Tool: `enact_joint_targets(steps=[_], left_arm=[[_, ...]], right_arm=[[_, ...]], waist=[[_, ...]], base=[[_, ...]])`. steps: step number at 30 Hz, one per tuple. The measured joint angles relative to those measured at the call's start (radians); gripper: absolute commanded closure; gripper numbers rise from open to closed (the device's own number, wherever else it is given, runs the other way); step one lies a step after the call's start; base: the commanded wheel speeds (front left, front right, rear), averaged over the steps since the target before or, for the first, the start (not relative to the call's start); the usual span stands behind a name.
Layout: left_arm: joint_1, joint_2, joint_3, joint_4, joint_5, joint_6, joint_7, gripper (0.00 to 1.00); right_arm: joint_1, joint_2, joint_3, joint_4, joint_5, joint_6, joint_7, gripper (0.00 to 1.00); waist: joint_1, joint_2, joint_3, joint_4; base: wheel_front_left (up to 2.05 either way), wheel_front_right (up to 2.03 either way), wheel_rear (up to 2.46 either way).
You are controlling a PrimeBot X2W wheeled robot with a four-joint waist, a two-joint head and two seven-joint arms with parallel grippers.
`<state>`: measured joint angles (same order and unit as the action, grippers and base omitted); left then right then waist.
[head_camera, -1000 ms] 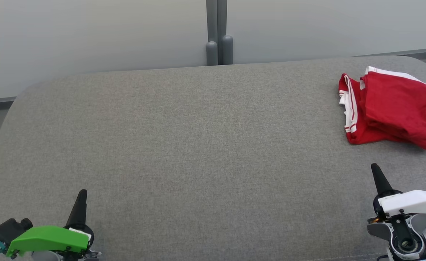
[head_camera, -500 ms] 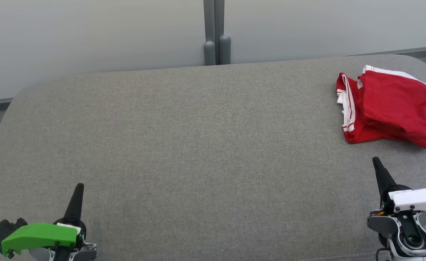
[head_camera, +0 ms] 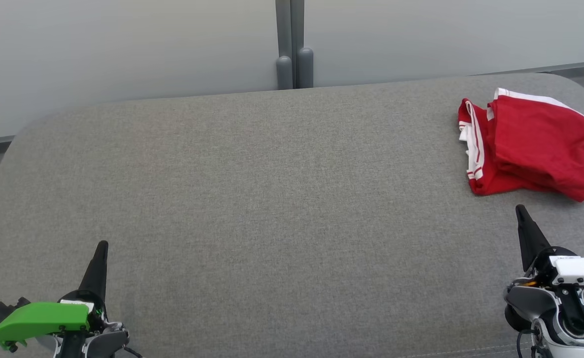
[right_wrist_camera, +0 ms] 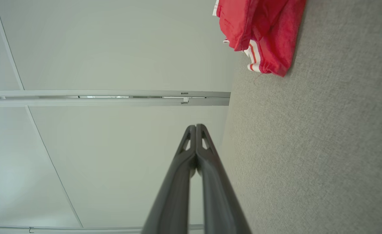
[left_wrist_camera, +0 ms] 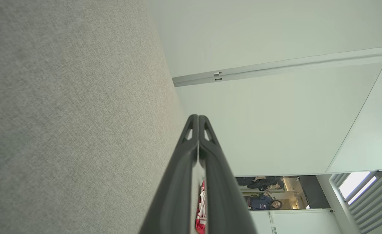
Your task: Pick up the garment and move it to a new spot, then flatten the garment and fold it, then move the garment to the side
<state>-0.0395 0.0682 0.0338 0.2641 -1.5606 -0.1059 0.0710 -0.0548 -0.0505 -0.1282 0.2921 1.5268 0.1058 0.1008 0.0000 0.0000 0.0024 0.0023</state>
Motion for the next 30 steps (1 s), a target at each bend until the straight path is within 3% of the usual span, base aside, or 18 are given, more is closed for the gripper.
enact_joint_targets(steps=[4, 30], left_arm=[[-0.010, -0.016, 0.019, 0.010, -0.057, -0.012, 0.017, 1.00], [-0.017, -0.017, 0.023, 0.014, -0.057, -0.013, 0.017, 1.00]], right_arm=[[-0.005, 0.012, -0.016, -0.002, 0.067, 0.011, 0.018, 1.00], [-0.008, 0.012, -0.016, -0.006, 0.068, 0.013, 0.018, 1.00]], waist=[[0.0000, 0.0000, 0.000, -0.003], [0.0000, 0.0000, 0.000, -0.002]], base=[[0.00, 0.00, 0.00], [0.00, 0.00, 0.00]])
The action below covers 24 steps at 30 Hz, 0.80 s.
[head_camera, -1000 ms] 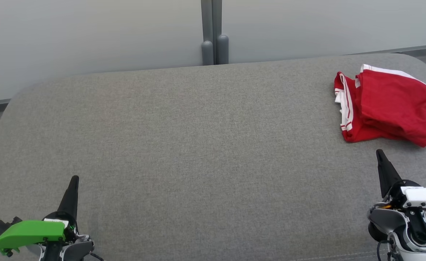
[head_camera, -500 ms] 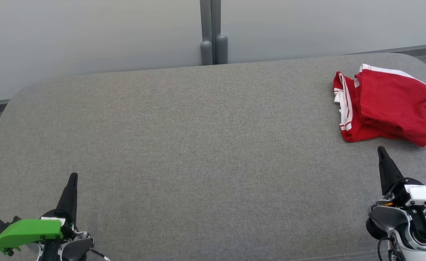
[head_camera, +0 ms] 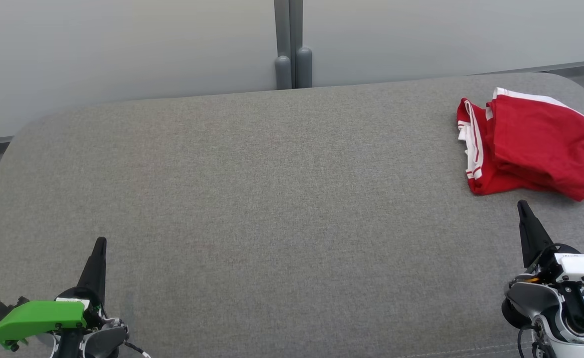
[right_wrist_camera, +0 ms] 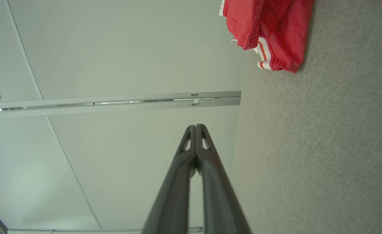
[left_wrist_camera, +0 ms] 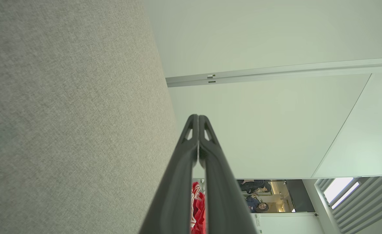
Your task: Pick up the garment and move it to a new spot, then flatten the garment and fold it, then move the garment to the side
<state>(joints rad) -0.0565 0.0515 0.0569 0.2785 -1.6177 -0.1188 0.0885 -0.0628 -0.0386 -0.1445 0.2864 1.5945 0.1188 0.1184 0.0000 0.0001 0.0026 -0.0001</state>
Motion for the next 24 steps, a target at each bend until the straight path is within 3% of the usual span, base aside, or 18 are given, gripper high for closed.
enact_joint_targets(steps=[24], left_arm=[[0.000, 0.000, 0.001, 0.002, 0.000, 0.000, 0.000, 1.00]], right_arm=[[0.000, 0.000, 0.001, -0.002, 0.001, 0.000, 0.000, 1.00]], waist=[[0.0000, 0.0000, 0.000, 0.000]], base=[[0.00, 0.00, 0.00]])
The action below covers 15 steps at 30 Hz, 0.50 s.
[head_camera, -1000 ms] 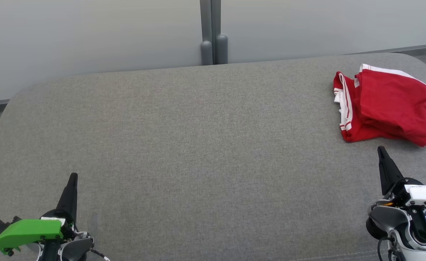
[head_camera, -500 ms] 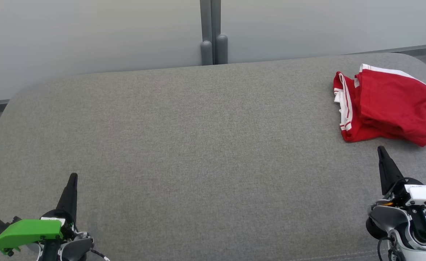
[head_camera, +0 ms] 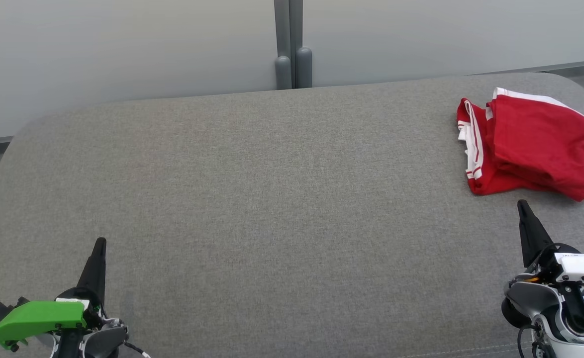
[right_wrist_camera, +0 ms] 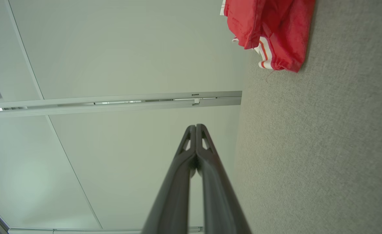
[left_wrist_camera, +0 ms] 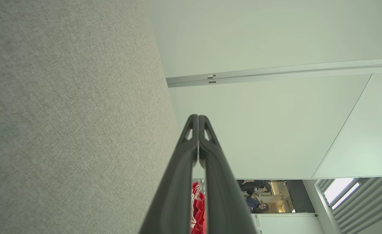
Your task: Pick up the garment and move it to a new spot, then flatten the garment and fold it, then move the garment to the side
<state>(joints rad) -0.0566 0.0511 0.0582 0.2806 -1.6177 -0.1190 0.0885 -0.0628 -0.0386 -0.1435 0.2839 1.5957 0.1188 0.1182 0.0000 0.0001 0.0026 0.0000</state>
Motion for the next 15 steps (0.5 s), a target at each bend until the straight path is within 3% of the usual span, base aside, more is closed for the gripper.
enact_joint_targets(steps=[15], left_arm=[[0.000, 0.000, 0.000, 0.001, 0.000, 0.000, 0.000, 1.00]], right_arm=[[0.000, 0.000, 0.001, -0.001, 0.000, 0.000, 0.000, 1.00]], waist=[[0.0000, 0.0000, 0.000, 0.000]], base=[[0.00, 0.00, 0.00]])
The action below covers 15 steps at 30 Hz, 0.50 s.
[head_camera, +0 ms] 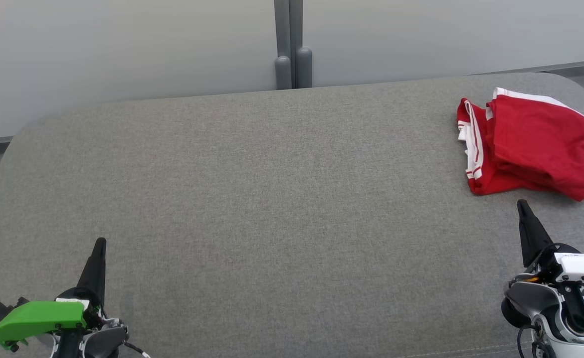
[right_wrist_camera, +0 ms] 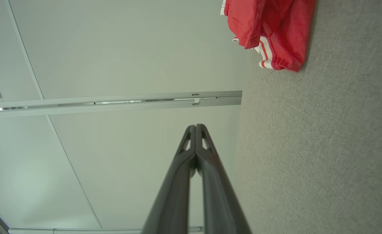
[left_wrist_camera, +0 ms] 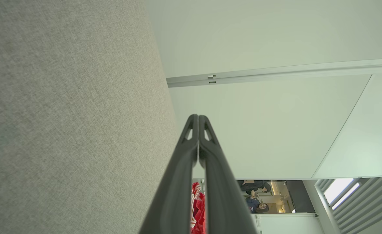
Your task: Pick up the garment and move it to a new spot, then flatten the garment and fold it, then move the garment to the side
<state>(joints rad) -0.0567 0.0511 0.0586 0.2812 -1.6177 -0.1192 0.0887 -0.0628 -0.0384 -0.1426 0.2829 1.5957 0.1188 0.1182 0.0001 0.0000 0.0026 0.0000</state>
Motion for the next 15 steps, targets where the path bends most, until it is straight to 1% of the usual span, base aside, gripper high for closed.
enact_joint_targets(steps=[15], left_arm=[[0.000, 0.000, 0.001, 0.000, 0.000, -0.001, 0.000, 1.00]], right_arm=[[0.000, 0.000, 0.001, -0.001, 0.000, 0.000, 0.000, 1.00]], waist=[[0.0000, 0.0000, 0.000, 0.000]], base=[[0.00, 0.00, 0.00]])
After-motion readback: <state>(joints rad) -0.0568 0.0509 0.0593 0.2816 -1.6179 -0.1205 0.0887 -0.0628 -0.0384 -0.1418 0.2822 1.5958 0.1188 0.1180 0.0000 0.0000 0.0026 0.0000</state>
